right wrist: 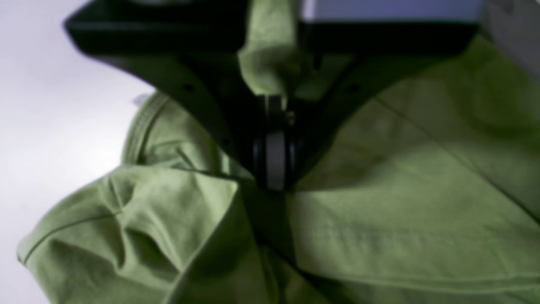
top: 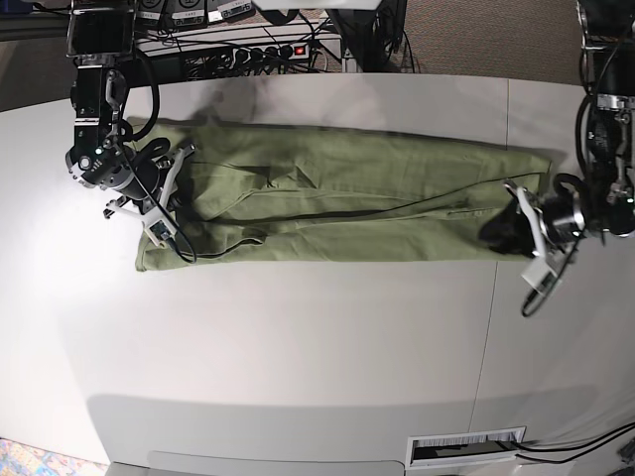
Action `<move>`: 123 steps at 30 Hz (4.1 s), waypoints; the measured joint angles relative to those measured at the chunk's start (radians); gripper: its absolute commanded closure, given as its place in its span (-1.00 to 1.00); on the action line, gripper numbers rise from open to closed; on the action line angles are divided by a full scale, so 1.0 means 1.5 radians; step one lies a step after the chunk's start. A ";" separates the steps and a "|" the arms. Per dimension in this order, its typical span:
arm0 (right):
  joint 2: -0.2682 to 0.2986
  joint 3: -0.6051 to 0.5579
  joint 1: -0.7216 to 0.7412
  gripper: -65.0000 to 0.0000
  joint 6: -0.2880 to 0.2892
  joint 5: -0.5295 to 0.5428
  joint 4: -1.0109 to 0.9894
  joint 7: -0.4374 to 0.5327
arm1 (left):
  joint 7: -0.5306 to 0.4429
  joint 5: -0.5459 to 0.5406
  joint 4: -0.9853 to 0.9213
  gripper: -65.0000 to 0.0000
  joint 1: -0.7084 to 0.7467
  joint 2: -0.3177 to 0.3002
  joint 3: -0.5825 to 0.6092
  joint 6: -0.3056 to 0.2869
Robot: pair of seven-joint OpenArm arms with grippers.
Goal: Fold the T-shirt properly
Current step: 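Grasp the strip's end with the left gripper and fold it inward, then fold the strip end with the left gripper toward the right gripper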
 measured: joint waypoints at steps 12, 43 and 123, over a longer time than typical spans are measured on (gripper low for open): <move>0.000 0.000 0.002 1.00 -0.001 -0.025 0.000 0.004 | 0.007 0.036 -0.152 0.11 0.009 -0.019 -0.090 0.122; 0.000 0.000 0.002 1.00 -0.003 -0.028 0.000 0.004 | 0.082 -0.136 -0.228 1.00 0.054 0.051 -0.093 0.046; 0.000 0.150 -0.084 1.00 -0.005 0.186 0.192 -0.176 | -0.161 0.472 -0.001 1.00 0.060 0.354 0.107 0.110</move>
